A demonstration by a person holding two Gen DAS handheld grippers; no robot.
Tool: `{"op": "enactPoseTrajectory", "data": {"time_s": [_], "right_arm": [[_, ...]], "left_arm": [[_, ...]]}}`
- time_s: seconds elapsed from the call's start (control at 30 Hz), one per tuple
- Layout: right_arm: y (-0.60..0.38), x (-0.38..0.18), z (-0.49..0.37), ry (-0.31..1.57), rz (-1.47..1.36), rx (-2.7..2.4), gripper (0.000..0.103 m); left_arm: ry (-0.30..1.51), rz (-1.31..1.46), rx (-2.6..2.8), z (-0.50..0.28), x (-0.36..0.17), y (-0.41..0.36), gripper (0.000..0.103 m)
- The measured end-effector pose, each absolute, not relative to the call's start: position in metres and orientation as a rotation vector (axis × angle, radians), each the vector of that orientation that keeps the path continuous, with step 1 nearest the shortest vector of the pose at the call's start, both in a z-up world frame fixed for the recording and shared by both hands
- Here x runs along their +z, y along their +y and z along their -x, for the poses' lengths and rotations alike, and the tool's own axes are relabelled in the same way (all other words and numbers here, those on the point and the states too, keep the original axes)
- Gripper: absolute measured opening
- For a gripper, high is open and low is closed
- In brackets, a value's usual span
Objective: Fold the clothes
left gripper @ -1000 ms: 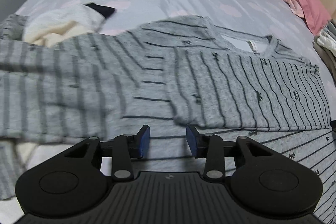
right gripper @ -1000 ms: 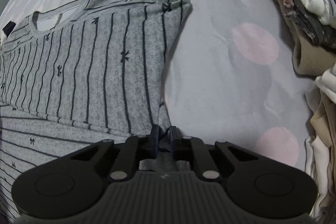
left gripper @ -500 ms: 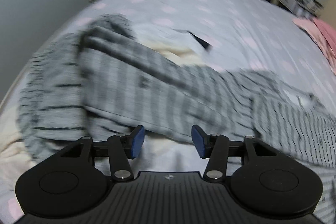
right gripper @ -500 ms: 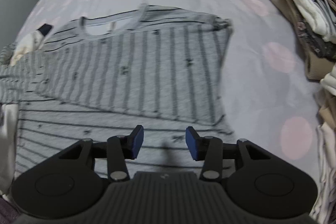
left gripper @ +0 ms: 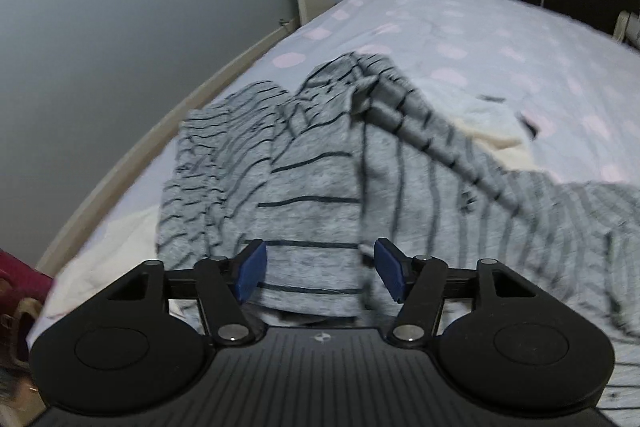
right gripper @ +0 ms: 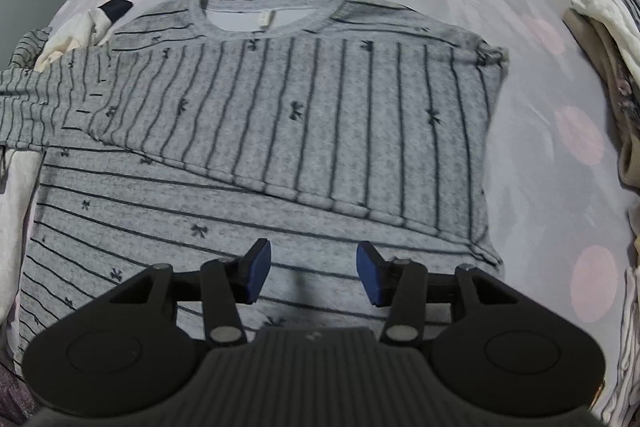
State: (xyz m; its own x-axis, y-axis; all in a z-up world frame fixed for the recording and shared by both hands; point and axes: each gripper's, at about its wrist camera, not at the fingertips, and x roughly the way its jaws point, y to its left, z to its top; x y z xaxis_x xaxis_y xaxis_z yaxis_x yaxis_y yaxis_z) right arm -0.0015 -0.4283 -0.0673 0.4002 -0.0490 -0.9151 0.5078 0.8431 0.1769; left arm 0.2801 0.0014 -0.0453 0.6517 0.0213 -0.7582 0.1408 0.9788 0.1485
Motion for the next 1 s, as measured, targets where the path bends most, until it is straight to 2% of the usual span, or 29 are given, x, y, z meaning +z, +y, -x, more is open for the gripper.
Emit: {"op": "enactPoseTrajectory", "data": {"time_s": [0.03,0.1,0.17,0.2,0.4,0.67,0.8,1.0], "right_arm": [[-0.426,-0.066,-0.001,1.111,-0.47,-0.364,0.051],[-0.422,-0.065,-0.006,1.111,-0.462,-0.361,0.051],[-0.418,-0.064,-0.01,1.114,-0.452,-0.36,0.051],[-0.417,-0.065,-0.011,1.116,-0.451,-0.361,0.052],[-0.417,-0.066,-0.016,1.121,-0.453,-0.368,0.052],[-0.42,-0.054,-0.021,1.081,-0.472,-0.354,0.052],[-0.427,-0.047,-0.019,1.045,-0.504,-0.344,0.052],[-0.441,-0.044,-0.013,1.026,-0.541,-0.364,0.052]], "left_arm": [[0.861,-0.217,-0.056,-0.281,-0.047,0.001,0.045],[0.85,-0.212,-0.053,-0.28,-0.044,0.002,0.019],[0.838,-0.208,-0.051,-0.279,-0.041,0.003,0.013],[0.833,-0.205,-0.049,-0.278,-0.039,0.004,0.006],[0.765,-0.115,-0.228,-0.253,0.005,-0.01,0.004],[0.729,-0.067,-0.703,-0.201,0.071,-0.095,0.004],[0.765,-0.134,-0.899,-0.178,0.074,-0.158,0.003],[0.86,-0.284,-1.103,-0.143,0.039,-0.264,0.003]]}}
